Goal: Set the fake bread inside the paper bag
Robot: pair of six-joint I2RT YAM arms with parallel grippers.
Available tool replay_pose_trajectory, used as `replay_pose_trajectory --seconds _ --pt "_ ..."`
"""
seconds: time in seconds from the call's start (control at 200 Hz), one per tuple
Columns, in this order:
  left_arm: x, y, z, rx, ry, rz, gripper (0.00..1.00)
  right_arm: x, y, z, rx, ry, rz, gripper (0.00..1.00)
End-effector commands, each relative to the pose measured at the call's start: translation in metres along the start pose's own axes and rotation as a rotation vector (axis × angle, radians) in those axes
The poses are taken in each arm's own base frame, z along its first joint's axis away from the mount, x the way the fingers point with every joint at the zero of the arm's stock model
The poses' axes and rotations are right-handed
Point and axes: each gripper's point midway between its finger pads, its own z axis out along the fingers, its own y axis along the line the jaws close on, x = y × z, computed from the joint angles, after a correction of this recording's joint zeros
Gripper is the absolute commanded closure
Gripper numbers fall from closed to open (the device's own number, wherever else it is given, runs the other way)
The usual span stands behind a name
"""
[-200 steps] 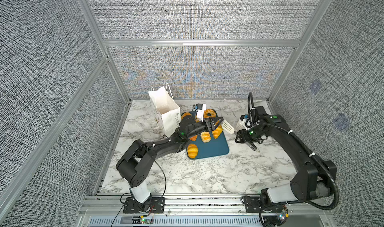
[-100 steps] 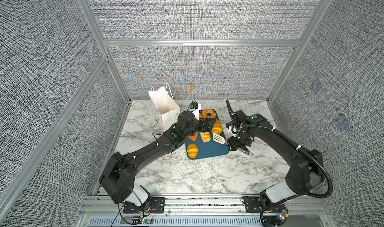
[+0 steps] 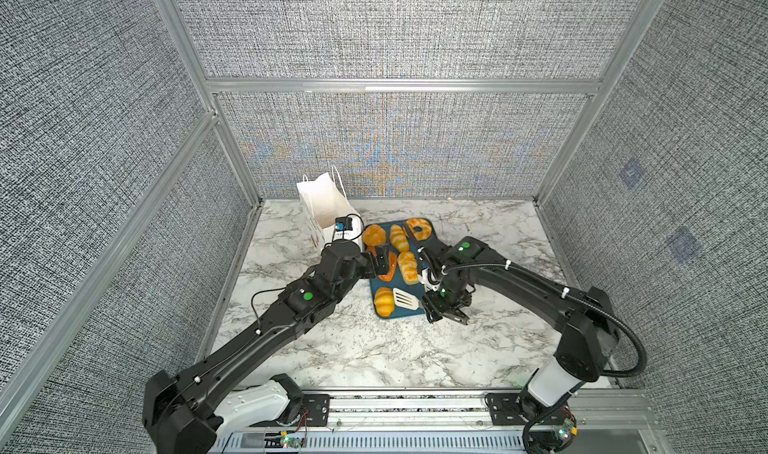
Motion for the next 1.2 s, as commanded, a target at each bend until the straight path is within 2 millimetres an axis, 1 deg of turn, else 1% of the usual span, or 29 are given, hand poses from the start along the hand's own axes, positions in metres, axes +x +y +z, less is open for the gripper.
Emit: replay_pose_trajectory --seconds 0.0,0.19,0.315,0.415,0.55,0.73,0.84,0.991,1.131,1.196 --pt "0.002 0.029 -0.019 -0.111 -0.016 0.010 0.01 0.004 0.014 0.006 -0.007 0.047 0.029 0.29" --pt "-0.001 0.052 -0.051 -0.172 -0.054 0.010 0.01 -0.004 0.026 0.020 0.001 0.070 0.044 0.30" --pt "0.000 0.065 -0.069 -0.206 -0.066 0.017 0.01 -0.011 0.031 0.019 0.003 0.061 0.049 0.30" --pt "0.006 0.075 -0.079 -0.223 -0.067 0.008 0.01 -0.016 0.034 0.020 0.013 0.062 0.046 0.30" --pt "0.012 0.085 -0.087 -0.237 -0.071 -0.004 0.01 -0.022 0.039 0.022 0.026 0.073 0.040 0.30" --pt "0.016 0.094 -0.096 -0.261 -0.071 -0.003 0.01 -0.029 0.038 0.026 0.056 0.091 0.040 0.30" --pt "0.018 0.098 -0.100 -0.273 -0.067 0.002 0.01 -0.036 0.044 0.027 0.059 0.093 0.027 0.30" --pt "0.018 0.103 -0.107 -0.286 -0.082 -0.002 0.01 -0.038 0.047 0.034 0.098 0.133 0.001 0.31" --pt "0.019 0.107 -0.112 -0.292 -0.090 -0.006 0.01 -0.035 0.039 0.037 0.154 0.166 -0.011 0.36" --pt "0.020 0.110 -0.113 -0.298 -0.089 -0.007 0.01 -0.034 0.036 0.037 0.173 0.179 -0.022 0.41"
